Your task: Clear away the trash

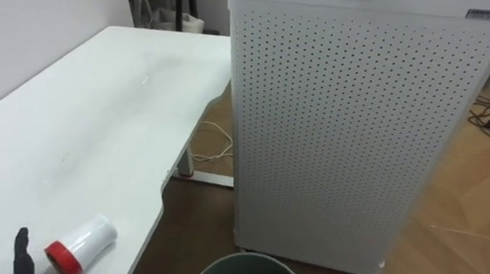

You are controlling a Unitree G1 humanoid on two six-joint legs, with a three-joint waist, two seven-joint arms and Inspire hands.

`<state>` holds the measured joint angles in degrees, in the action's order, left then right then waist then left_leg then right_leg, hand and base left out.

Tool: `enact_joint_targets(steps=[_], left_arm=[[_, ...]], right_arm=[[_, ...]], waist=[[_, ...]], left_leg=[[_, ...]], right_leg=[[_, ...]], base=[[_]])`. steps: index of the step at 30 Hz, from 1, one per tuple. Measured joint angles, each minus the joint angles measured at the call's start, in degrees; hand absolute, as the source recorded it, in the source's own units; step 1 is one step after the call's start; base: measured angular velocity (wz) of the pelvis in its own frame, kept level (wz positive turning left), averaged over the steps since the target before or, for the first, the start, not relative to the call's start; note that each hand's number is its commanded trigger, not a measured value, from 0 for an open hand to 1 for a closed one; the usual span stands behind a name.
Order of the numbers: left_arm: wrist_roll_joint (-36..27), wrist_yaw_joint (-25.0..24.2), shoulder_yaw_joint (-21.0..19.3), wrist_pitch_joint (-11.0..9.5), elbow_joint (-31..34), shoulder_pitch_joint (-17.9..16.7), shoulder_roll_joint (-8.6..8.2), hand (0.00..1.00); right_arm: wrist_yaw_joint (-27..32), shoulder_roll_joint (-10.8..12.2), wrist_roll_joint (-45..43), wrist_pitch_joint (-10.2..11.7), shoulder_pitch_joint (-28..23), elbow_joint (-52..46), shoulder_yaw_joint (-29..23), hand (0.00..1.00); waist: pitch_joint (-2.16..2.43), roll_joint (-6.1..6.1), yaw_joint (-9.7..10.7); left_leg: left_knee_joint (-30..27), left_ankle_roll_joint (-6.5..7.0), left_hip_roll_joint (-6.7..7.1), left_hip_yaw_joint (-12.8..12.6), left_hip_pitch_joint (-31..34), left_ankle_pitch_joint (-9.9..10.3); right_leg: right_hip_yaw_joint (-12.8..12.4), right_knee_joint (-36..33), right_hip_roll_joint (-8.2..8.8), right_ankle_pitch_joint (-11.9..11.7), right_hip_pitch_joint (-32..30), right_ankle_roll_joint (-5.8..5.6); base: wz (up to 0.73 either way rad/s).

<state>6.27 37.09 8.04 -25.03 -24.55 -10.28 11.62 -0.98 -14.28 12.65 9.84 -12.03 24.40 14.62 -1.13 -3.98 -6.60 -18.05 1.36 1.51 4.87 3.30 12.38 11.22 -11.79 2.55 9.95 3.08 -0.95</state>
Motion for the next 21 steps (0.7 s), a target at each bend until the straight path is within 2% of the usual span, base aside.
enact_joint_targets(steps=[18,21], left_arm=[[0.2,1.6,0.0,0.1,-0.9,0.2,0.03,0.00],[0.1,1.3,0.0,0.1,-2.0,1.2,0.11,0.00]], right_arm=[[-1.7,0.5,-1.8,-0.3,-0.7,-0.1,0.0,1.00],[-1.8,0.5,-1.7,-0.7,-0.6,-0.1,0.0,1.00]], waist=[[-0.13,-0.14,0.3],[-0.35,0.27,0.3]], left_leg=[[0.4,0.00,-0.15,-0.6,-1.0,0.0],[0.2,0.00,-0.07,-0.2,-1.0,0.0]], right_leg=[[-0.4,0.0,-0.03,0.0,0.7,0.00],[-0.4,0.0,-0.03,0.0,0.8,0.00]], base=[[0.00],[0.01]])
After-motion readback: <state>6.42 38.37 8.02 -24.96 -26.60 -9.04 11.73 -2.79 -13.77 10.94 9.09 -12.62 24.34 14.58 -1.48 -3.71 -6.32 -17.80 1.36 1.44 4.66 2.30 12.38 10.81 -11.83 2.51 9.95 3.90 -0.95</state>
